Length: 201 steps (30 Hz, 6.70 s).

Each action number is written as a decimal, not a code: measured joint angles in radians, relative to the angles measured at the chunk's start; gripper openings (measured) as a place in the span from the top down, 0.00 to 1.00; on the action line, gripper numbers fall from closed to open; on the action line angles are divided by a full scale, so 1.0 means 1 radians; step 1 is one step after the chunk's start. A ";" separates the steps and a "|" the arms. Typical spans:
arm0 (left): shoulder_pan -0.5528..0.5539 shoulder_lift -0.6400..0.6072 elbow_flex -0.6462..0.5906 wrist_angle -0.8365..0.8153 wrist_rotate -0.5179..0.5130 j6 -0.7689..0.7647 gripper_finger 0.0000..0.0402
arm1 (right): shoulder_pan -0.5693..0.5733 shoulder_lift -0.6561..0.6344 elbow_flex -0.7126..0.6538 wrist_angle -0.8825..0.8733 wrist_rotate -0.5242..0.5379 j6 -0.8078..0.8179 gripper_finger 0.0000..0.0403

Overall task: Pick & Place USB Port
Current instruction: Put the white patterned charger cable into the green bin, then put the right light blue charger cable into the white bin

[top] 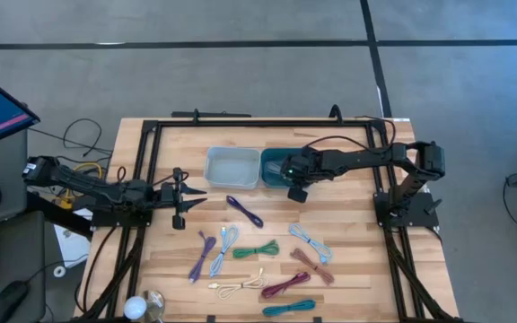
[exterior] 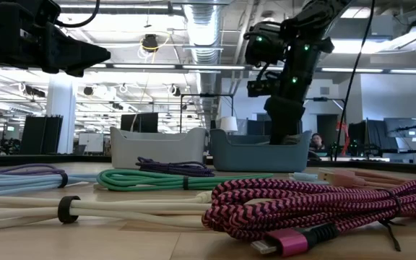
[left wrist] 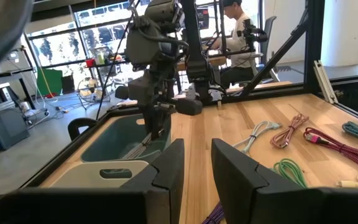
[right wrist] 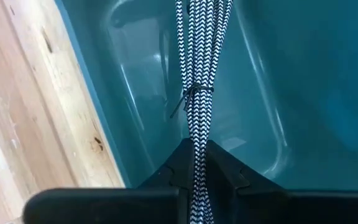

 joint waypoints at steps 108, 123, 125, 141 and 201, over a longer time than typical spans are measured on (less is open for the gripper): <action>0.000 0.000 0.000 0.000 0.000 -0.003 0.80 | 0.764 -0.827 -0.625 0.390 -0.121 0.578 0.86; 0.000 0.000 0.000 0.000 0.000 -0.003 0.80 | 0.712 -0.556 -0.625 0.394 -0.184 0.787 0.70; 0.000 0.000 0.000 0.000 0.000 -0.003 0.80 | 0.718 -0.523 -0.625 0.414 -0.183 0.809 0.66; 0.000 0.000 0.000 0.000 0.000 -0.003 0.80 | 0.729 -0.292 -0.609 0.634 -0.184 0.874 0.58; 0.000 0.000 0.000 0.000 0.000 -0.003 0.80 | 0.435 -0.470 -0.472 0.512 -0.073 0.358 1.00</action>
